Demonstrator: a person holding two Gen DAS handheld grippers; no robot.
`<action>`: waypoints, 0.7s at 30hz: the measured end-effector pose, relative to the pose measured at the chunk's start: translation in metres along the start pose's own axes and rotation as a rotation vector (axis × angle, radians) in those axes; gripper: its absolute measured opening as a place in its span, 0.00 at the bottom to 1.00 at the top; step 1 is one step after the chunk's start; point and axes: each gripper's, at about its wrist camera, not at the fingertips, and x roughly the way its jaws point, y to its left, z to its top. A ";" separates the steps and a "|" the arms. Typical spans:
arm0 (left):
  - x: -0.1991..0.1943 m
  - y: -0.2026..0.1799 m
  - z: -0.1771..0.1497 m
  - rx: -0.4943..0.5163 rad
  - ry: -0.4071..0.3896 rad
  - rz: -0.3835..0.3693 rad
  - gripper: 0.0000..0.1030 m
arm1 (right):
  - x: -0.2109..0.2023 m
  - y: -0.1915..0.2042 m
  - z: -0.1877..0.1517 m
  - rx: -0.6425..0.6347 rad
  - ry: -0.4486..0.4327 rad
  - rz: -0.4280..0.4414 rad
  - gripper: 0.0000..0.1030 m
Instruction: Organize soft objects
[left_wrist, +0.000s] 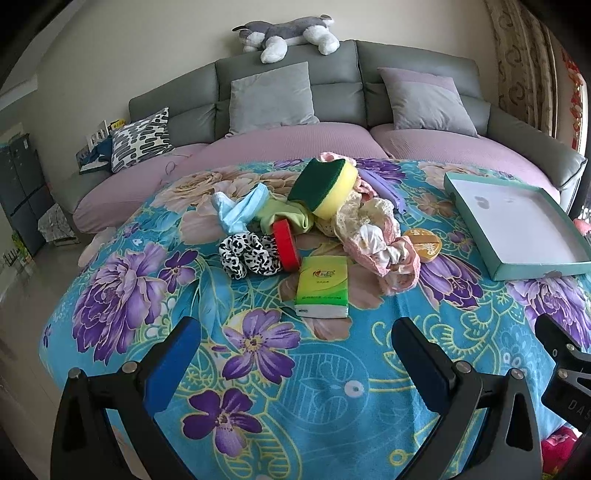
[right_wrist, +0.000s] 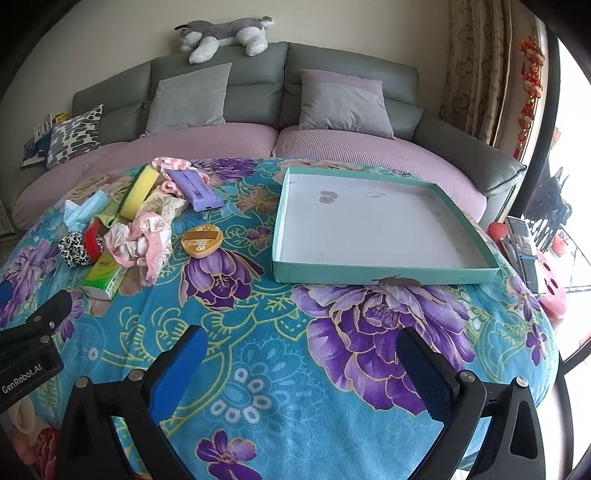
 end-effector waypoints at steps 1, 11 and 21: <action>0.000 0.000 0.000 -0.002 0.001 0.001 1.00 | 0.000 0.000 0.000 -0.001 0.000 -0.001 1.00; 0.003 0.001 0.000 -0.009 0.009 0.005 1.00 | 0.000 0.001 0.000 -0.002 -0.001 -0.002 1.00; 0.004 0.002 0.000 -0.011 0.012 0.005 1.00 | -0.001 0.001 0.000 -0.006 -0.003 -0.004 1.00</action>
